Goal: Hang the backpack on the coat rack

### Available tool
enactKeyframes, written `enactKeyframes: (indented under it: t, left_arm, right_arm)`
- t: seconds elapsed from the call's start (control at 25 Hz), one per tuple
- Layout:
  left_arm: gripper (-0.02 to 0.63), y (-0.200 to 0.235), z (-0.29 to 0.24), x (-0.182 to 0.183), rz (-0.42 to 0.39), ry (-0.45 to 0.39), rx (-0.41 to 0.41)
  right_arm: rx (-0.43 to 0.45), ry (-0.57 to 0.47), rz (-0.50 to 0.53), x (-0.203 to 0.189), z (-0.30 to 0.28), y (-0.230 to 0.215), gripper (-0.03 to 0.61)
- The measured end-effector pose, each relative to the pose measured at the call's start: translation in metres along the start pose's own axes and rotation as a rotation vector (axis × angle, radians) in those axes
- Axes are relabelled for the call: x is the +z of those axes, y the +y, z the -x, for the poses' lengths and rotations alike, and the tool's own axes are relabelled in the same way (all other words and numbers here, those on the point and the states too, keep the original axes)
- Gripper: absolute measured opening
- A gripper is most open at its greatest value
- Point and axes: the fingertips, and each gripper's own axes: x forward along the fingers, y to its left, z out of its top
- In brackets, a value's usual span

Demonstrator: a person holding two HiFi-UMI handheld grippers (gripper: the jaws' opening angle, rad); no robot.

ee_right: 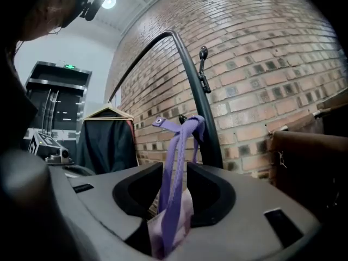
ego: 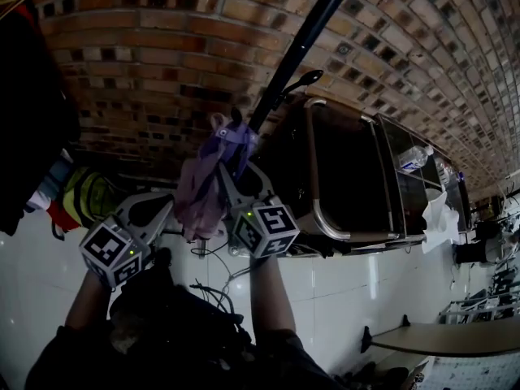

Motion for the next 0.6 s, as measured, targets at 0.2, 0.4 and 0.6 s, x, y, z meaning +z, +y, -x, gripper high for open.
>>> enactKeyframes:
  t: [0.2, 0.4, 0.6]
  left_arm:
    - [0.012, -0.025, 0.028, -0.008, 0.005, -0.013, 0.042]
    - [0.012, -0.051, 0.053, -0.024, 0.021, -0.005, 0.075]
    - [0.012, -0.064, 0.076, -0.035, 0.031, -0.008, 0.11]
  right_arm:
    - [-0.037, 0.0, -0.029, -0.024, 0.044, 0.003, 0.15]
    - [-0.043, 0.02, -0.064, -0.05, 0.089, 0.012, 0.153]
    - [-0.036, 0.038, -0.086, -0.068, 0.119, 0.03, 0.153]
